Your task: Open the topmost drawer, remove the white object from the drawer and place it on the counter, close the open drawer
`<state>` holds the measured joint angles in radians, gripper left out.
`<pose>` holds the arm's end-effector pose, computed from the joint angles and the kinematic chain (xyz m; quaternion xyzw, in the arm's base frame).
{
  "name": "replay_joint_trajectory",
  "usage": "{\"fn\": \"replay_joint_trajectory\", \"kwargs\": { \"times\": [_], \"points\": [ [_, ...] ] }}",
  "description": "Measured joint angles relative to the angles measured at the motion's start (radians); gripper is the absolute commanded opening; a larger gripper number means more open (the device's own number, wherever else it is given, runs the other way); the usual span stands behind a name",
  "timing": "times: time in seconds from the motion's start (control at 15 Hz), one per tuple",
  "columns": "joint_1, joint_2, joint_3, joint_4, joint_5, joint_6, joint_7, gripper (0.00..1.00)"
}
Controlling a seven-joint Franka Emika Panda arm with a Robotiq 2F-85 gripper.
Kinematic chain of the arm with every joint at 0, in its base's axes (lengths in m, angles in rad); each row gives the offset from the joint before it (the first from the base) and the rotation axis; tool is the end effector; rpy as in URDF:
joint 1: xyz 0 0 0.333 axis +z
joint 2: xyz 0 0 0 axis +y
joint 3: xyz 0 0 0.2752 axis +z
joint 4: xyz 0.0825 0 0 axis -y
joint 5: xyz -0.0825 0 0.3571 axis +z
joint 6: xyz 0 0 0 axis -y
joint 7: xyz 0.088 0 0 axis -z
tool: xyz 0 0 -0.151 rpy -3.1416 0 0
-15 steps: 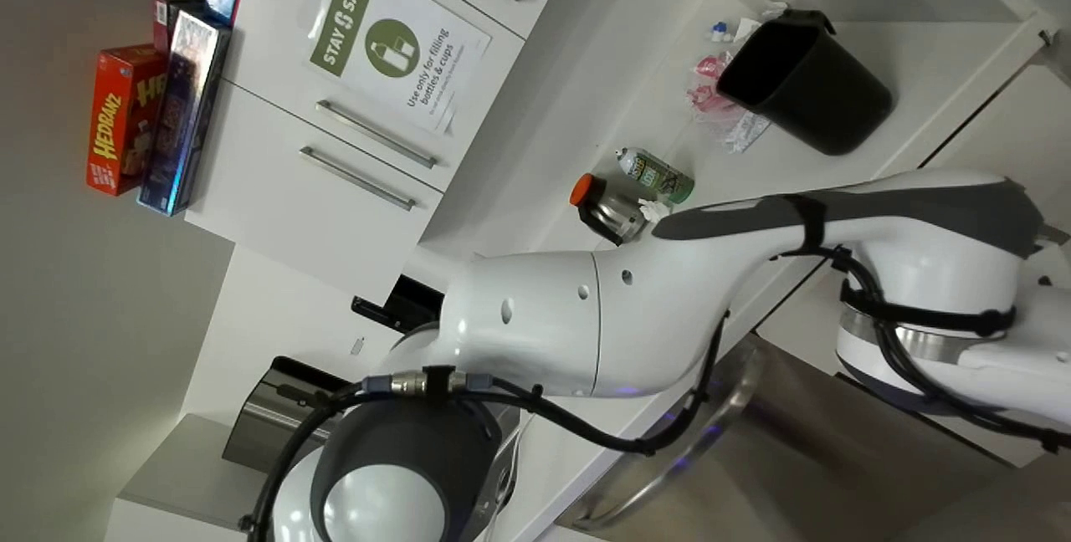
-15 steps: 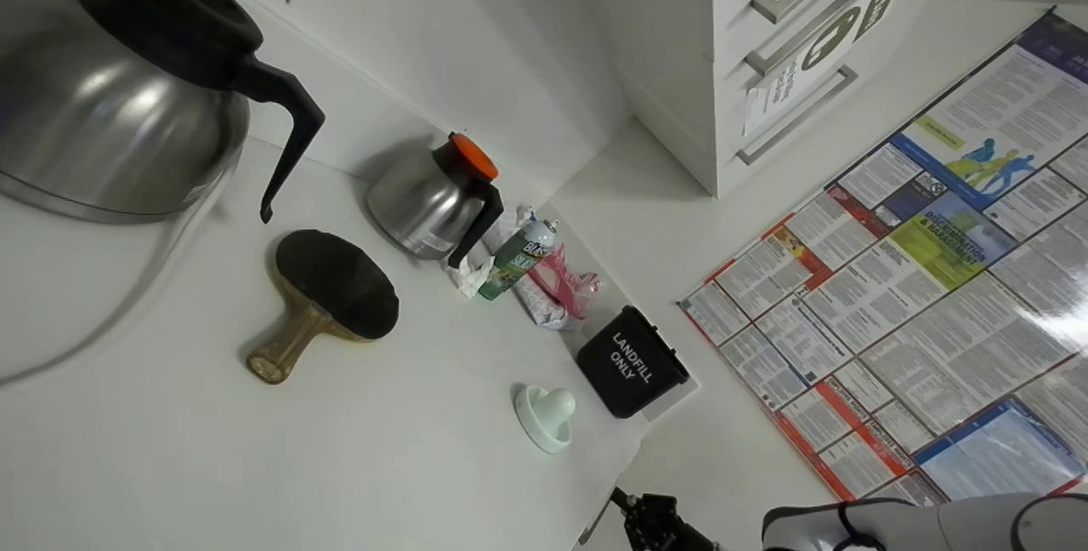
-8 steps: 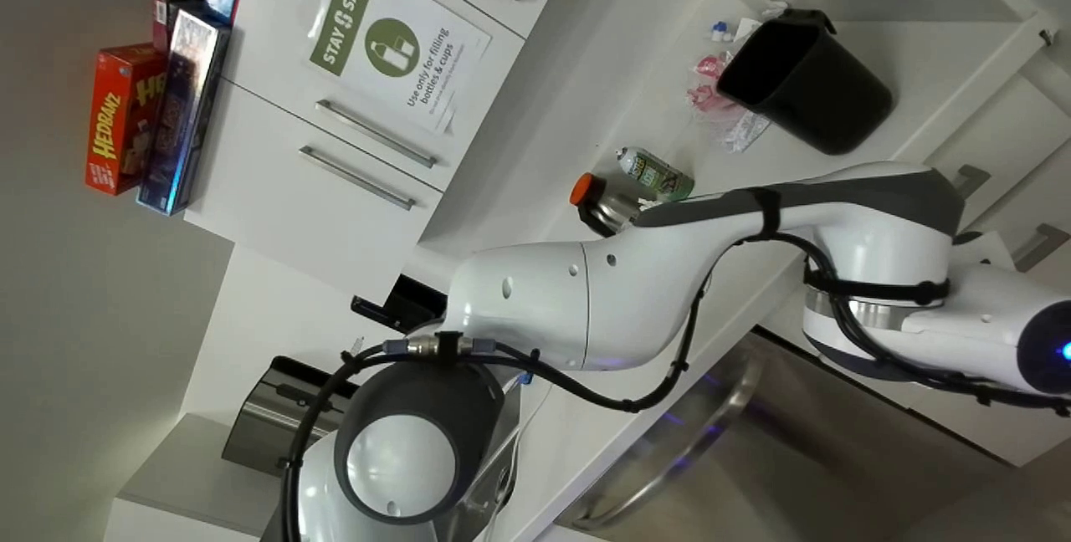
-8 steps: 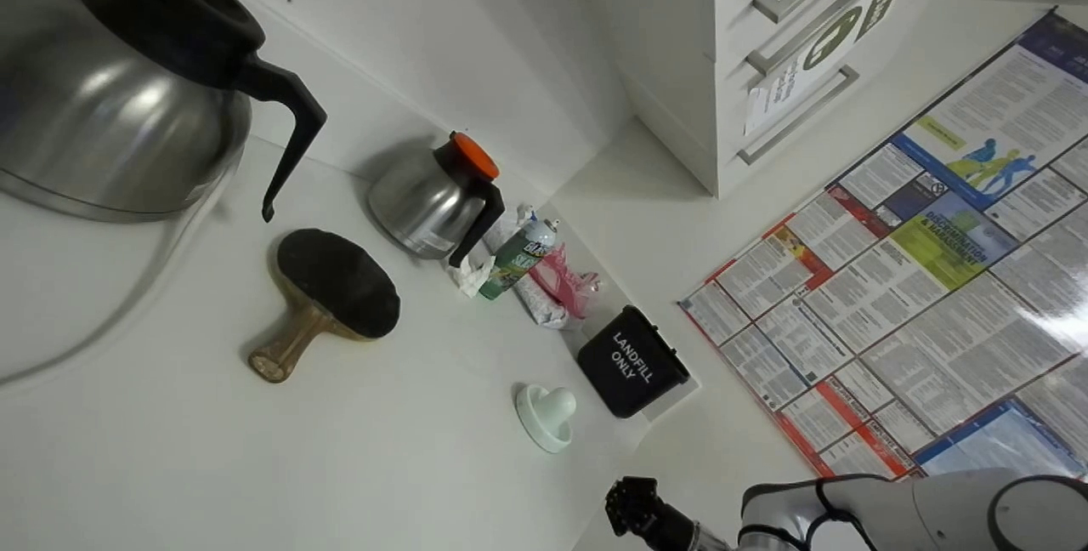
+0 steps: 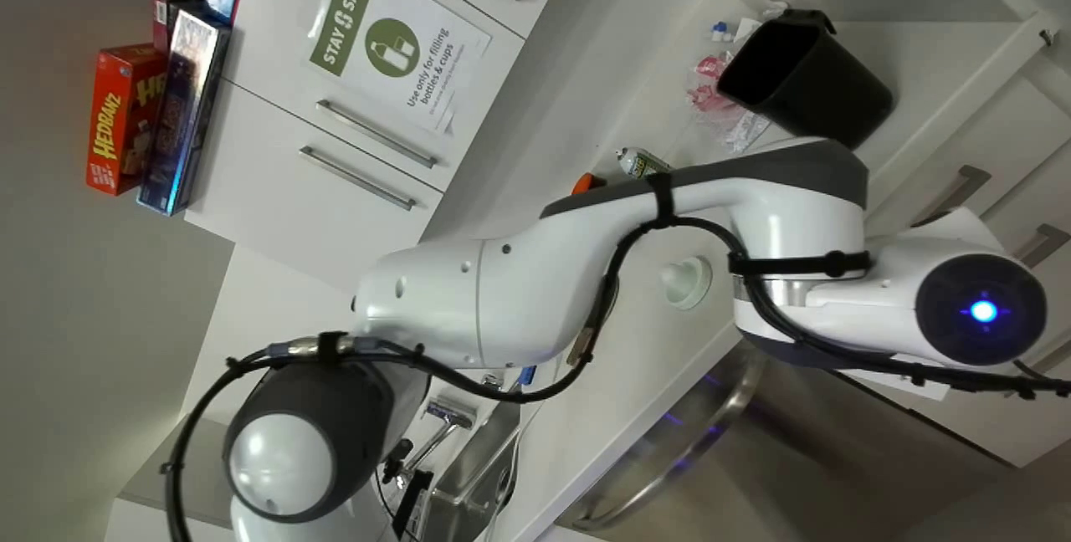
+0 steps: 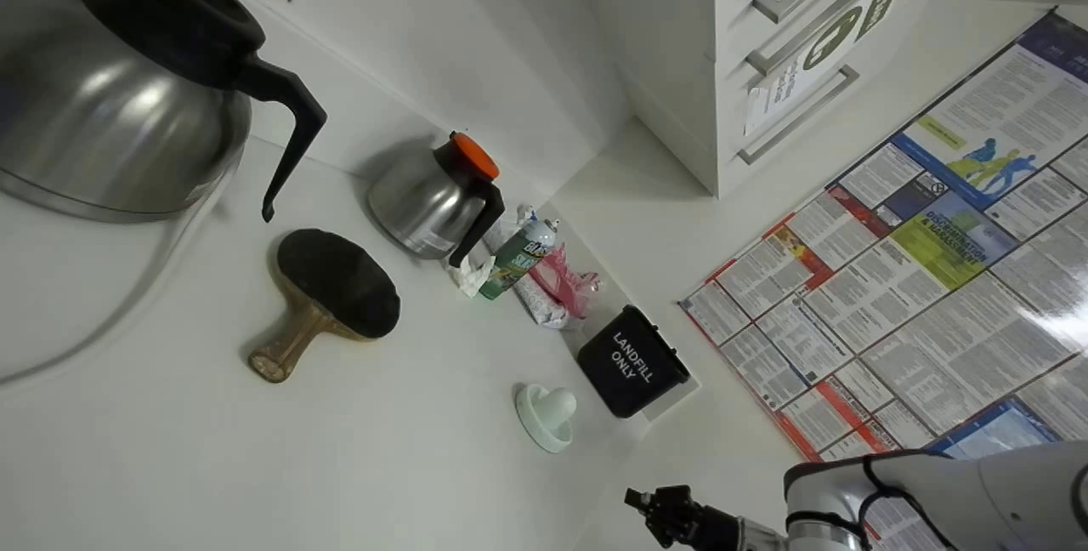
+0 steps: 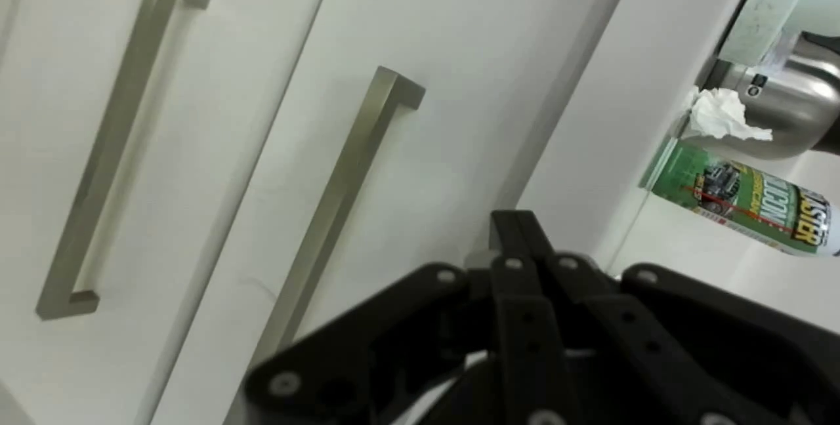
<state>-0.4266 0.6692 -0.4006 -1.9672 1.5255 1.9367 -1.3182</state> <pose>0.4419 -0.3333 0.1049 -0.8452 0.2399 -0.2889 0.3803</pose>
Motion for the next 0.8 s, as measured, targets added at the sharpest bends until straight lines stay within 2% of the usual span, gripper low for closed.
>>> {"fn": "replay_joint_trajectory", "kwargs": {
  "times": [0.2, 0.4, 0.6, 0.8],
  "points": [
    [0.049, -0.161, -0.045, -0.092, -0.154, 0.107, 0.0, 0.0],
    [0.096, -0.331, -0.049, -0.178, -0.354, 0.241, 0.014, 0.0],
    [0.138, -0.482, -0.022, -0.261, -0.559, 0.371, 0.055, 0.0],
    [0.145, -0.584, 0.027, -0.325, -0.705, 0.443, 0.104, 0.0]
  ]
}}
